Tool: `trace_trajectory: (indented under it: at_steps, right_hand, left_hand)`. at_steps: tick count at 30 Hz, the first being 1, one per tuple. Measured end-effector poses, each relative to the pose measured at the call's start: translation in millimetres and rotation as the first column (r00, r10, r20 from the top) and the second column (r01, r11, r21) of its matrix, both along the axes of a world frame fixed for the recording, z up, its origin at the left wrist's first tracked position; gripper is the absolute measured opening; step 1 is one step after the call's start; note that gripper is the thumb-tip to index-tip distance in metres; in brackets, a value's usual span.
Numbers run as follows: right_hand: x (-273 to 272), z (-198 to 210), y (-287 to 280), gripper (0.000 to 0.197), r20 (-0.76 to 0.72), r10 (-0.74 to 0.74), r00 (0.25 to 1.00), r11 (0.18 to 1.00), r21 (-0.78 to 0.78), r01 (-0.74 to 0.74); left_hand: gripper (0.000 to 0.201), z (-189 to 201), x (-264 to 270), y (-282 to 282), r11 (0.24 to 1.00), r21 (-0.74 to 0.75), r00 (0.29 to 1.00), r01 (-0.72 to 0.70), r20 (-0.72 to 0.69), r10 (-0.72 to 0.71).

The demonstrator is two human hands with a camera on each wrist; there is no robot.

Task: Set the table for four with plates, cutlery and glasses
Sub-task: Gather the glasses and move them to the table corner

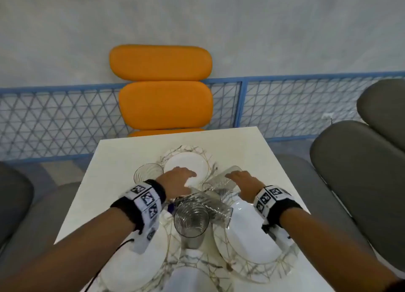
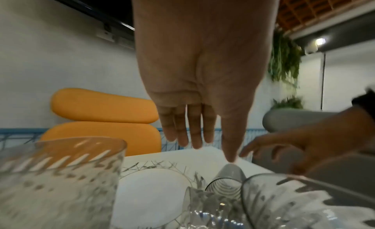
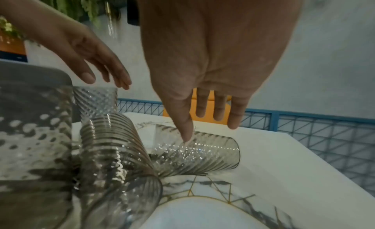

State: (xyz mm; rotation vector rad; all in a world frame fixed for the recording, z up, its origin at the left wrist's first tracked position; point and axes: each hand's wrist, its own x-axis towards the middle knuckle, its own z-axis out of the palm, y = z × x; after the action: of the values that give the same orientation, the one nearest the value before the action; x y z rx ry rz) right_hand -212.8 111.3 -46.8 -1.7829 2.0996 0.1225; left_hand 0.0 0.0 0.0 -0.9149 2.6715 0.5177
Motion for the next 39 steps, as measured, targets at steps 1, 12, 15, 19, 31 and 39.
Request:
trace_trajectory:
  at_steps: [1,12,15,19,31,39]
  right_hand:
    - [0,-4,-7,0.073,-0.037,0.019,0.999,1.0,-0.011,-0.019]
    - [-23,-63,-54,0.085,-0.238,0.156,0.959,0.988,0.031,-0.153]
    - [-32,-70,-62,0.082,-0.259,0.181,0.949,0.982,-0.003,-0.188]
    - [-58,-53,-68,0.083,-0.113,0.027,0.993,0.99,-0.134,-0.042]
    - [-149,-51,-89,0.074,0.802,-0.41,0.434,0.609,-0.114,0.785]
    - [-174,-81,-116,0.077,0.88,-0.347,0.325,0.528,-0.103,0.843]
  left_hand:
    - [0.058,-3,-12,-1,0.998,-0.007,0.996,0.063,0.067,-0.062]
    - [0.052,-62,-55,-19,0.916,-0.098,0.842,0.389,0.441,-0.311]
    - [0.071,-50,-62,-26,0.958,0.045,0.881,0.283,0.383,-0.278]
    - [0.092,-8,-74,-50,0.972,0.193,0.956,0.136,0.232,-0.18]
    - [0.106,-2,-199,-109,0.98,-0.189,0.97,0.057,-0.221,-0.099]
    - [0.116,-36,-255,-127,0.987,-0.121,0.958,0.109,-0.251,-0.137]
